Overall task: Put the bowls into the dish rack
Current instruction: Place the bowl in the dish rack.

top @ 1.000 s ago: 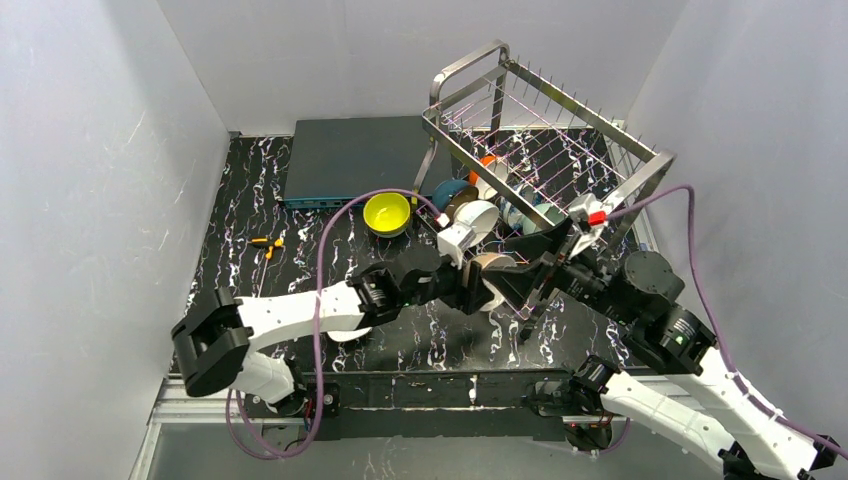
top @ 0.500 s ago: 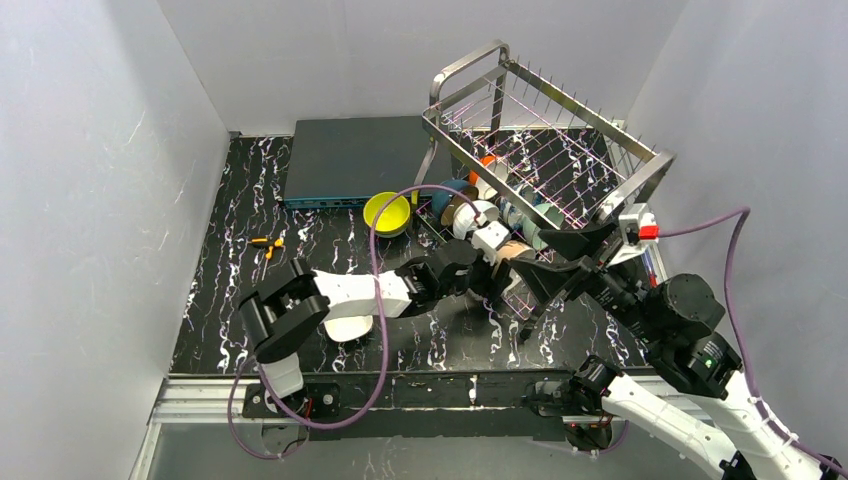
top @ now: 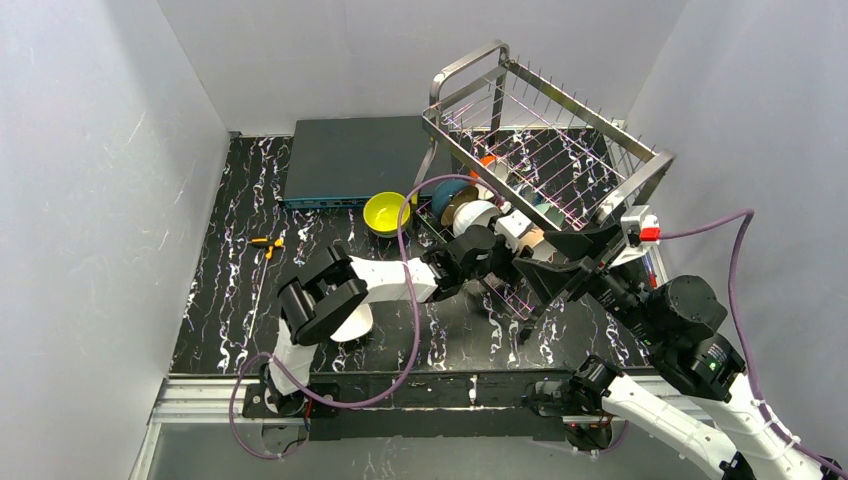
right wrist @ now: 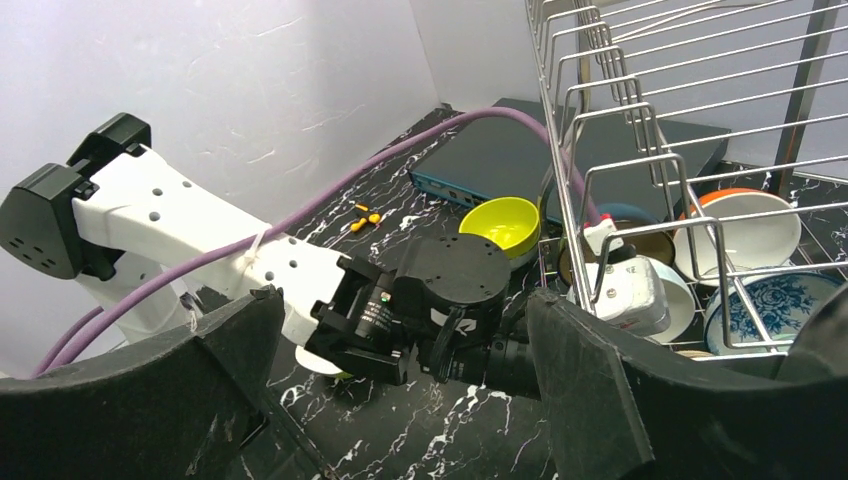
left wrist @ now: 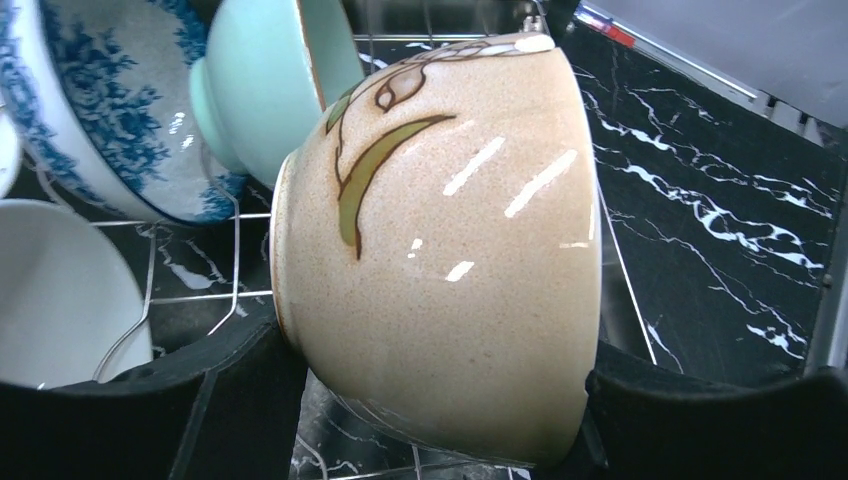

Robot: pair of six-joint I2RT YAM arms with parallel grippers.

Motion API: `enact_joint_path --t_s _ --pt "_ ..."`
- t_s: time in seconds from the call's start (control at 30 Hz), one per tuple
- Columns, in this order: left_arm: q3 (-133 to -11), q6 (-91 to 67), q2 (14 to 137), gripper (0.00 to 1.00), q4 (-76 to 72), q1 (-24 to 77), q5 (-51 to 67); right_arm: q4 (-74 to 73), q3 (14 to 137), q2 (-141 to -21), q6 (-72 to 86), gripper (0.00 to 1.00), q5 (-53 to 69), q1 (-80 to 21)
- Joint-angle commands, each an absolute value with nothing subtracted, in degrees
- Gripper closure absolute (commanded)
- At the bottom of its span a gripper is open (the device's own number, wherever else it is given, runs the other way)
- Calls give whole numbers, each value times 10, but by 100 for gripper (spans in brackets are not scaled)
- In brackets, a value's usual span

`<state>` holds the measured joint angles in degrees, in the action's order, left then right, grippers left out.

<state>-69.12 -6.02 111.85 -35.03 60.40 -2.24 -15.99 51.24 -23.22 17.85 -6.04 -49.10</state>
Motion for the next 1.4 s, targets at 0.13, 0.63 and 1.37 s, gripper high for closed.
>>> enact_joint_path --t_s 0.13,0.63,1.37 --pt "-770 -64 1135 100 -411 588 31 -151 529 -227 179 1 -70 -489" --pt "-824 -79 1179 100 -411 588 35 -154 531 -229 184 1 -67 -489" --pt "-903 32 1232 100 -410 610 -19 -160 533 -228 188 1 -69 -489"
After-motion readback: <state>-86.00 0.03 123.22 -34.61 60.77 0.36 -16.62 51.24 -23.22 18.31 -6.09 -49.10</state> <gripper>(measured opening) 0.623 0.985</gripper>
